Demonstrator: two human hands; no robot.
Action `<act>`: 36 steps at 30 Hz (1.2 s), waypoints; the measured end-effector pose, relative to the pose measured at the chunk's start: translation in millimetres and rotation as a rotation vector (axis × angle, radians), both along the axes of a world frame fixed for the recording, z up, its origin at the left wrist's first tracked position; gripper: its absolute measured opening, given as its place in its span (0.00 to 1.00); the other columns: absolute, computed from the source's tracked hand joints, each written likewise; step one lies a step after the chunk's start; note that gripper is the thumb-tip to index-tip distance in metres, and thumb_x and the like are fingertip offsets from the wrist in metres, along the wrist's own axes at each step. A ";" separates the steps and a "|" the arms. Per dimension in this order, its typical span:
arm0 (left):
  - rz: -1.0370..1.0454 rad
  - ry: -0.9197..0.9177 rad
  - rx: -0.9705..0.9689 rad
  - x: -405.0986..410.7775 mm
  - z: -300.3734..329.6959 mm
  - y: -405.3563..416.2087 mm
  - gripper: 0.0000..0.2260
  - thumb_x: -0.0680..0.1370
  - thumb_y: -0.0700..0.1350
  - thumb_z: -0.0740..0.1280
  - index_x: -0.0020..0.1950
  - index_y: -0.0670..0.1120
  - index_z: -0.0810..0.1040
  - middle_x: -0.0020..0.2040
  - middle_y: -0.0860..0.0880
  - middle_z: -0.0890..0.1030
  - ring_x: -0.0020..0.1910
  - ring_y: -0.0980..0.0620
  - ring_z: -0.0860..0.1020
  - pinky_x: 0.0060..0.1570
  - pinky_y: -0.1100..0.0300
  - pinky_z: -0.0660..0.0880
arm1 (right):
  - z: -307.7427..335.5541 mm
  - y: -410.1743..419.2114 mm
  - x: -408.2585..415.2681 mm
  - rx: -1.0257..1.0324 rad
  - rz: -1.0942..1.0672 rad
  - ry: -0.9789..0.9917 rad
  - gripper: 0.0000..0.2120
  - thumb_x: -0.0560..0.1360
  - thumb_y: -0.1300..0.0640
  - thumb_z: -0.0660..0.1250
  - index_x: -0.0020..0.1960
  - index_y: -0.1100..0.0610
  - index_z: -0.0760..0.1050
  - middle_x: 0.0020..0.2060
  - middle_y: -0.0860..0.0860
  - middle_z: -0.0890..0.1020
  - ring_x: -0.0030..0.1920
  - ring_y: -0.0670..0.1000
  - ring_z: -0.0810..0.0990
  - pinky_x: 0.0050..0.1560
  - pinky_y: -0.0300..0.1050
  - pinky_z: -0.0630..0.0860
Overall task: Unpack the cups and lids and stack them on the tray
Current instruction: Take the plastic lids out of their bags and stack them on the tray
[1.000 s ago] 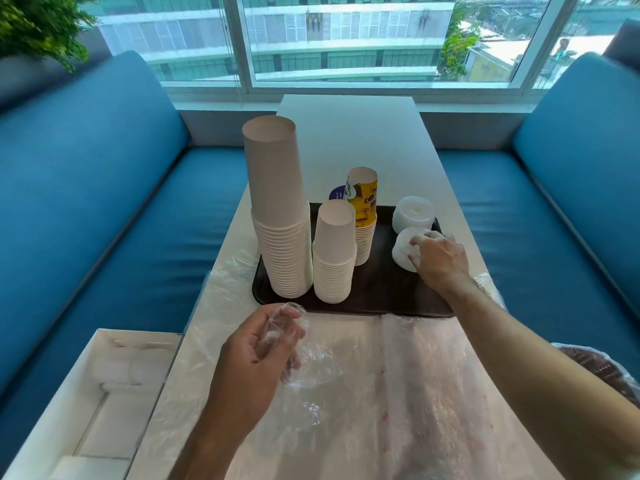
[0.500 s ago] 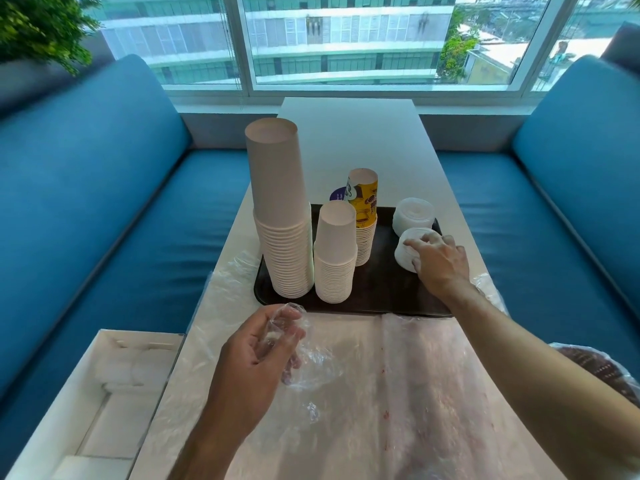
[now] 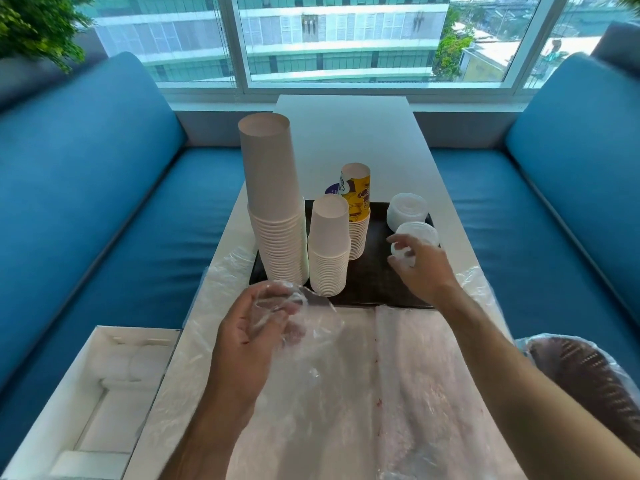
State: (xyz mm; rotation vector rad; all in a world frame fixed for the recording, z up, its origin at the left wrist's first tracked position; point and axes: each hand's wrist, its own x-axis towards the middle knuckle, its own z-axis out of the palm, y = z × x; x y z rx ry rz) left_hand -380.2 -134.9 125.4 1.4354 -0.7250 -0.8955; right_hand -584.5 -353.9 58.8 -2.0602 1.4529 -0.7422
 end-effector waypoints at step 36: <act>0.007 0.371 0.047 -11.7 -11.4 -21.3 0.19 0.79 0.25 0.57 0.57 0.43 0.80 0.51 0.47 0.87 0.46 0.47 0.86 0.43 0.57 0.84 | 38.5 108.7 -68.1 0.626 0.424 -0.924 0.22 0.76 0.63 0.66 0.68 0.49 0.78 0.63 0.50 0.81 0.49 0.48 0.80 0.50 0.44 0.81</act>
